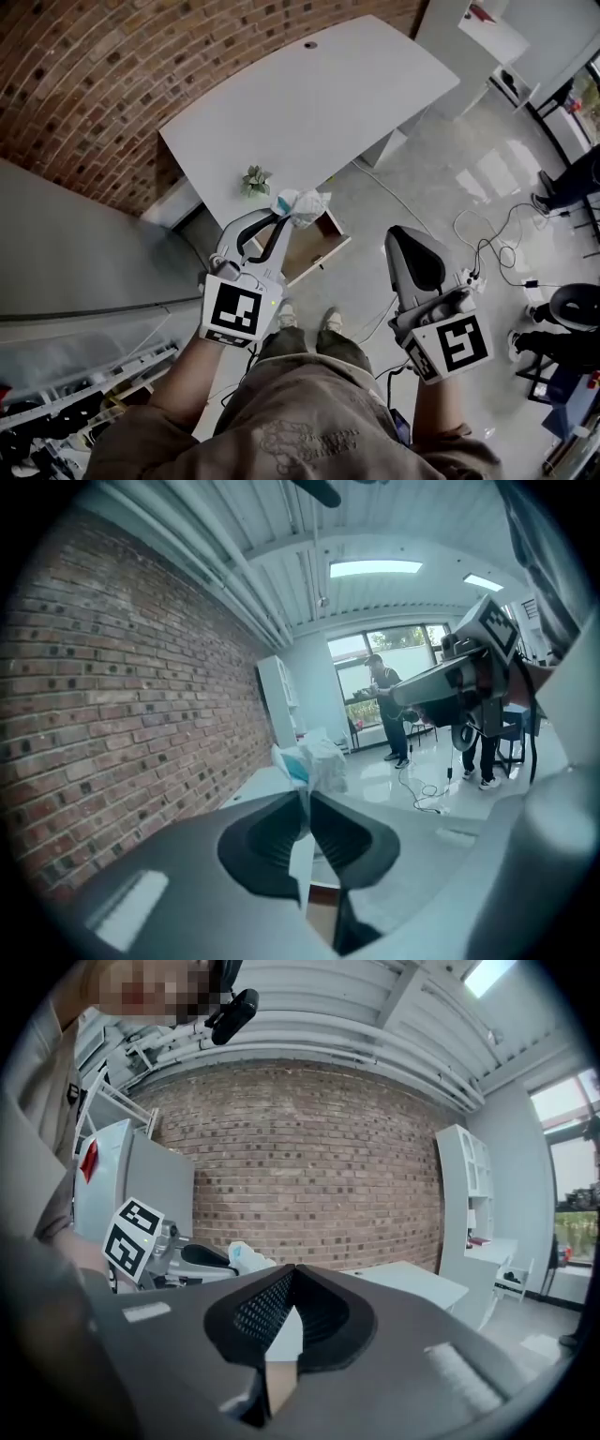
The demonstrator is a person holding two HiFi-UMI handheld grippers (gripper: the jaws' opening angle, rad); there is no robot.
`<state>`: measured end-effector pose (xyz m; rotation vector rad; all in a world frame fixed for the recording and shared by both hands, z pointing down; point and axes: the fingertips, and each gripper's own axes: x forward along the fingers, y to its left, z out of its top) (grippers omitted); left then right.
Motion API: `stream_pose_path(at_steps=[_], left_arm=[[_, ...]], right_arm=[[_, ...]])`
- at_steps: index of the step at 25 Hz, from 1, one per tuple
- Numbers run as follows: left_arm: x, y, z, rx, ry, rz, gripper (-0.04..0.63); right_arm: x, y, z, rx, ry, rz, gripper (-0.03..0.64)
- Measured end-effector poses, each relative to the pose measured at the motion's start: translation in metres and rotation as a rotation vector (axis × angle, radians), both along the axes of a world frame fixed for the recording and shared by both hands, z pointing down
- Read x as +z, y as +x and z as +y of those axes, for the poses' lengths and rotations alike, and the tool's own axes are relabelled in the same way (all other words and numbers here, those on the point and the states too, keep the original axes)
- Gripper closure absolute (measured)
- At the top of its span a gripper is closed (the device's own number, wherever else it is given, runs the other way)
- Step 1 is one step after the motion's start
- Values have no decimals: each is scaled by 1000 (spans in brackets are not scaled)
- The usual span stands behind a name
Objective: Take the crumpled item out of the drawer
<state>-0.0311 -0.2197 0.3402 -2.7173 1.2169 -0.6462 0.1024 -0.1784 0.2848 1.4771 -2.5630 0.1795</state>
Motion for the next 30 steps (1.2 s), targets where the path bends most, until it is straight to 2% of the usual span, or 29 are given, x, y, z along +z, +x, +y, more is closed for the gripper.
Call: stream_pose_path(at_steps=[4, 10, 15, 21, 30], left_arm=[[-41, 6, 13, 58, 124, -18, 558], [-79, 4, 29, 69, 207, 6, 558], [-98, -1, 38, 62, 241, 21, 558], [-108, -19, 42, -8, 264, 35, 558], [-108, -27, 43, -27, 268, 36, 558]], right_arm=[[-34, -6, 15, -36, 65, -11, 589], [-62, -3, 24, -6, 182, -13, 589], [-80, 4, 31, 42, 220, -34, 589], [-94, 3, 36, 39, 260, -4, 589], [-87, -3, 38, 33, 240, -6, 589]])
